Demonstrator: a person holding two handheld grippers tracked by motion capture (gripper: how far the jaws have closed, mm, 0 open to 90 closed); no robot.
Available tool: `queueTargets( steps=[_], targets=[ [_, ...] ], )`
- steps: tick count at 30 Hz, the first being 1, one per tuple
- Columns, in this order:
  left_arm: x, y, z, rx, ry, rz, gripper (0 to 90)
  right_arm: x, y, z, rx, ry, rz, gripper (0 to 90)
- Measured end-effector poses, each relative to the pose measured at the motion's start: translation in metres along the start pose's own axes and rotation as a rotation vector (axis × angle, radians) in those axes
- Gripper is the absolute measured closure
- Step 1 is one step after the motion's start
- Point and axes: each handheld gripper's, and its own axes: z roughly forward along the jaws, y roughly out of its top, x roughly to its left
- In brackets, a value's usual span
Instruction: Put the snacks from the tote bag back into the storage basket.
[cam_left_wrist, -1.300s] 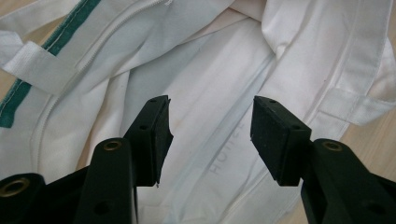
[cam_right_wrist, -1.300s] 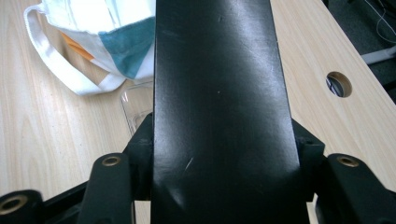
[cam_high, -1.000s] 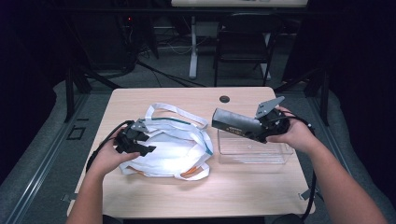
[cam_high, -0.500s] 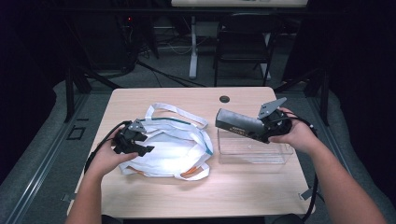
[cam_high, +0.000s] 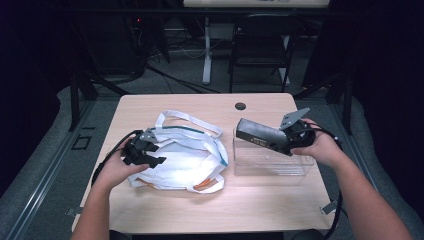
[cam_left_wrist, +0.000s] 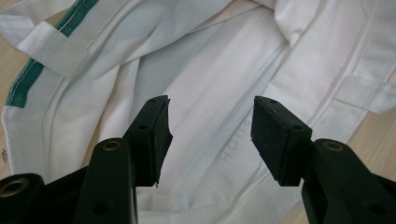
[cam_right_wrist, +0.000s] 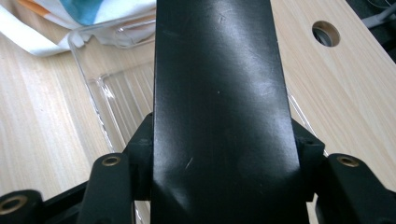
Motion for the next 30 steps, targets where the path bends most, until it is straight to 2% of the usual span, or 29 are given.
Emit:
queueTargets(
  steps=[6,12,20,30],
  targets=[
    [0.001,0.0,0.0,-0.005,-0.002,-0.003,47.1,-0.003,-0.007,0.004,0.021,0.0,0.004,42.3],
    [0.001,0.0,0.001,-0.006,-0.003,0.004,47.1,-0.004,-0.013,0.016,0.052,-0.001,-0.002,42.4],
    [0.0,-0.001,0.002,-0.004,-0.004,0.003,47.1,-0.005,-0.021,0.031,0.058,-0.001,0.02,42.4],
    [0.0,-0.001,0.004,0.003,-0.003,-0.001,47.1,-0.003,-0.026,0.051,0.104,0.008,-0.004,42.3]
  ],
)
